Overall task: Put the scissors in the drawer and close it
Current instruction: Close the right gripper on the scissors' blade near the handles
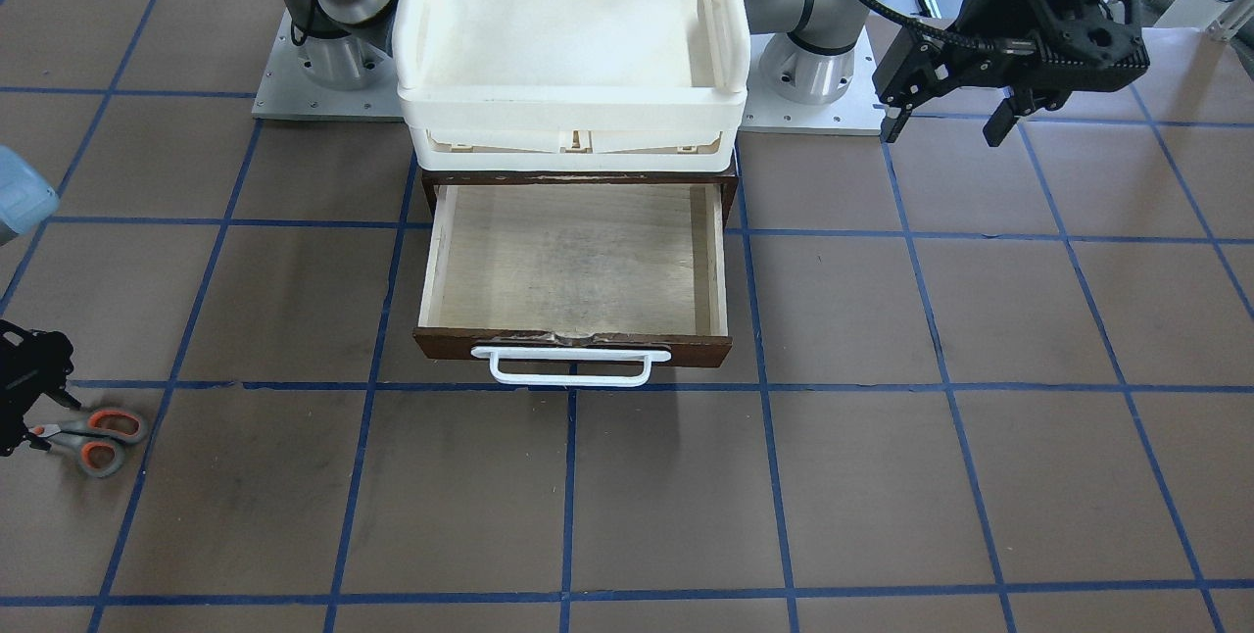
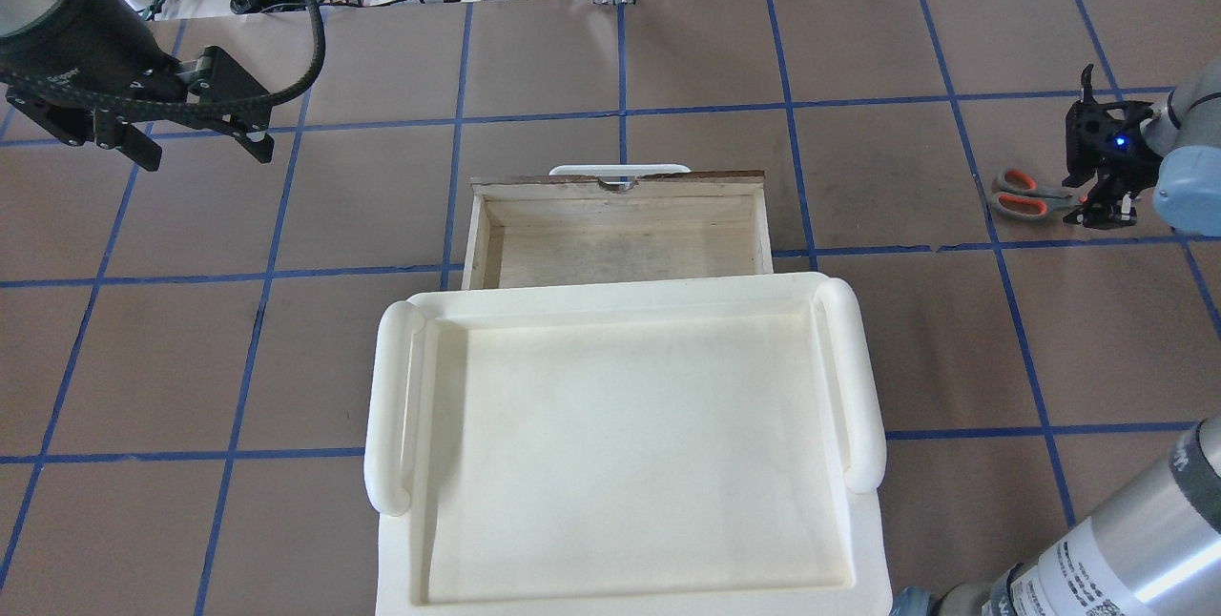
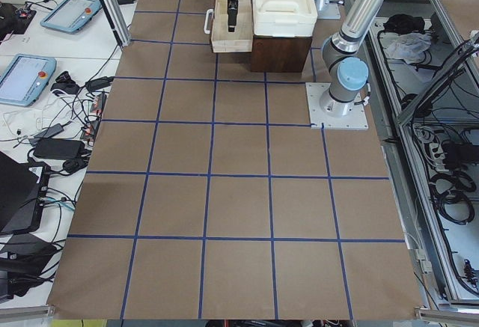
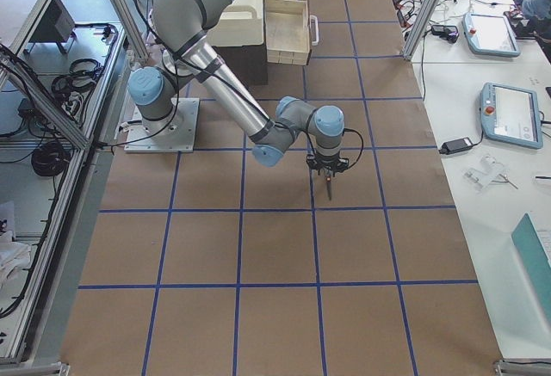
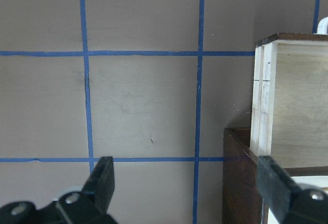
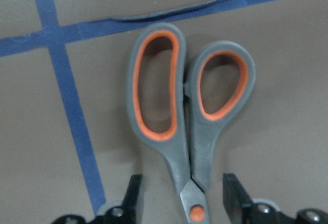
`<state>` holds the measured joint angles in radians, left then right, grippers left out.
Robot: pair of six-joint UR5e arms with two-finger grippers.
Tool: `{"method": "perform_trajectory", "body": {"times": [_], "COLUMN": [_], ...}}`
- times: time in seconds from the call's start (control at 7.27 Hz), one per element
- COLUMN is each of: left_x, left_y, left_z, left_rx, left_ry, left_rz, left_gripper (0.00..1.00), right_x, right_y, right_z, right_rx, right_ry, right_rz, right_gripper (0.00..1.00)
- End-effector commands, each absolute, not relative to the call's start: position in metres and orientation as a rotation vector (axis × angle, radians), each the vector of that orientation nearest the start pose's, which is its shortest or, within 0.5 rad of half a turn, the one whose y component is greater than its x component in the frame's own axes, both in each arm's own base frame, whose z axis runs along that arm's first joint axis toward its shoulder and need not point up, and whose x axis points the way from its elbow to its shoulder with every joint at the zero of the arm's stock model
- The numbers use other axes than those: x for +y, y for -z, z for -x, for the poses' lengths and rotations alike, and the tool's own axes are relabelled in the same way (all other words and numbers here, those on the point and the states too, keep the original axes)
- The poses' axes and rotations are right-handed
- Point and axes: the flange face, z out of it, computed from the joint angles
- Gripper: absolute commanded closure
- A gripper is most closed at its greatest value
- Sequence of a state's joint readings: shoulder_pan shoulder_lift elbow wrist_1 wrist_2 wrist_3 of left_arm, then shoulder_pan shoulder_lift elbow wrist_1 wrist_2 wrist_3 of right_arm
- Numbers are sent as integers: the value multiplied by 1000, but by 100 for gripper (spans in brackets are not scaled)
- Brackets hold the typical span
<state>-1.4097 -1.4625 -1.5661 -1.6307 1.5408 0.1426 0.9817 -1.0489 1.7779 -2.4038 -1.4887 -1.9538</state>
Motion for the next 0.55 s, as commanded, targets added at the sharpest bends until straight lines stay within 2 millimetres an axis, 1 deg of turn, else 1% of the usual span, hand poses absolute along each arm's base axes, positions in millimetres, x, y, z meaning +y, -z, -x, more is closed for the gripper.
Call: {"method": "perform_trajectory", "body": {"times": [0.0, 0.28, 0.41], "left_x": [-465, -466, -466], "left_y": [-535, -534, -534], "left_z": [63, 62, 62], "left_rx": [3162, 3163, 3163], "left_ry": [91, 89, 89], "left_rz": [28, 28, 30], "left_gripper": [0, 0, 0], "right_x": [-589, -590, -594], "right_y": [-181, -177, -177], "right_z": [223, 224, 226], "right_rx": [2485, 2477, 2476], "right_ry": [178, 172, 172], "right_rz": [2032, 2025, 2024], "right_gripper": [23, 30, 33]}}
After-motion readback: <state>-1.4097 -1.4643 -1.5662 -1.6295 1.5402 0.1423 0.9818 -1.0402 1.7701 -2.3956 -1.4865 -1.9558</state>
